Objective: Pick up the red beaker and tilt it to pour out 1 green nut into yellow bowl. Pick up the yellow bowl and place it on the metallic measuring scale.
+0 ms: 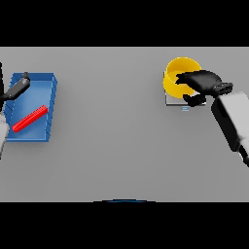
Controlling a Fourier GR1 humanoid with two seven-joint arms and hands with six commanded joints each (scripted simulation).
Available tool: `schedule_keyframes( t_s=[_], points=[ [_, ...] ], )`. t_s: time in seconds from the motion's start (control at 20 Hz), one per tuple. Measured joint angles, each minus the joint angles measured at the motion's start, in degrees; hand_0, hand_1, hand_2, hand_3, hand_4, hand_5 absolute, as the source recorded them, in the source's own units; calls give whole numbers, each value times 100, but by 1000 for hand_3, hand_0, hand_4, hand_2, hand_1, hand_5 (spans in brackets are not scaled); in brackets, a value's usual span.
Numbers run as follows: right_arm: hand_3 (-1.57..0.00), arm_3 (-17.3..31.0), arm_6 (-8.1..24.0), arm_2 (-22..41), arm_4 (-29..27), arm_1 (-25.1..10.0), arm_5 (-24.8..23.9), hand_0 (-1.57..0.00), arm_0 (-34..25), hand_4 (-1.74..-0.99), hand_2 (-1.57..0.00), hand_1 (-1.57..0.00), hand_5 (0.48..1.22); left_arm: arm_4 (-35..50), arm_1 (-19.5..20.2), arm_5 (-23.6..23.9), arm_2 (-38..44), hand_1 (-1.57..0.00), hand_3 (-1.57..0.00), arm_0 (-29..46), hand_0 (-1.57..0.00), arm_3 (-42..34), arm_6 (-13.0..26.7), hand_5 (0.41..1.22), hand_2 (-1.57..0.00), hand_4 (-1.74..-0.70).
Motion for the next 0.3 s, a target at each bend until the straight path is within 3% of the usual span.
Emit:
schedule_keyframes(
  t_s=[0.3],
  points=[
    [-146, 13, 280, -52, -41, -25, 195, -21, -11, -1478, -25, -19, 738, -55, -16, 24, -32, 1, 1, -30, 1, -16, 114, 665, 1, -726]
  ],
)
